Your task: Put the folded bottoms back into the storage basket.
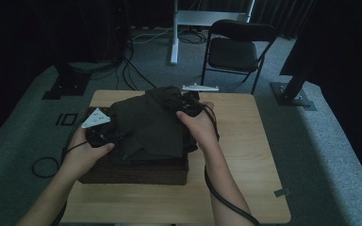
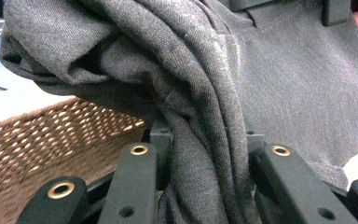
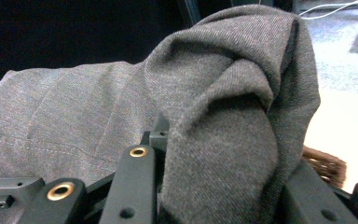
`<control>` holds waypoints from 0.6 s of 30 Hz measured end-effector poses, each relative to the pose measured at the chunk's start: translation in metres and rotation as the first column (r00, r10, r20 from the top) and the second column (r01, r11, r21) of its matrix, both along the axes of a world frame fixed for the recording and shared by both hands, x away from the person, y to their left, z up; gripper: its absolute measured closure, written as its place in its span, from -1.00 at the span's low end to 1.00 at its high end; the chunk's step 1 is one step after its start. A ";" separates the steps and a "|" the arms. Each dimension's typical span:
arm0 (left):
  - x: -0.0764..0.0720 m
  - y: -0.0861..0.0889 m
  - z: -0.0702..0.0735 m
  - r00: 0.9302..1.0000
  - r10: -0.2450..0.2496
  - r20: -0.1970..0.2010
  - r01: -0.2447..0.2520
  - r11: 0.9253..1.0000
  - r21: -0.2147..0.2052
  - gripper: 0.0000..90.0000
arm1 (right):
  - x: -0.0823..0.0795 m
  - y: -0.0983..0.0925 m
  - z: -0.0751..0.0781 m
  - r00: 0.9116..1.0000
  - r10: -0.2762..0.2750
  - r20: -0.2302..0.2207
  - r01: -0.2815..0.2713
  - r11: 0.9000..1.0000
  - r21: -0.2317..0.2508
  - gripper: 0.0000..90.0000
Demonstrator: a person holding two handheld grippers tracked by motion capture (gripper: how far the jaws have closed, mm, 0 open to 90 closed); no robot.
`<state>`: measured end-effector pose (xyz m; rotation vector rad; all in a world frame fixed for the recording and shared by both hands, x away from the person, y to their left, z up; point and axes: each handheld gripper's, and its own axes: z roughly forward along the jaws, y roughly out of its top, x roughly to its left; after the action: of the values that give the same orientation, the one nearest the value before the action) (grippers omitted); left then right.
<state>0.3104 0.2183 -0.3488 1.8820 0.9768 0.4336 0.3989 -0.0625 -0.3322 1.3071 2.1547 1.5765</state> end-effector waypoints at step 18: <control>0.005 0.043 -0.032 0.999 0.028 -0.035 -0.027 0.999 0.035 0.54 | 0.013 0.050 -0.034 0.999 0.032 -0.020 -0.032 0.999 0.004 0.50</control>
<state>0.3157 0.2614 -0.3811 1.9150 1.0257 0.4371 0.4115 -0.0122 -0.3665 1.3013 2.1961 1.5862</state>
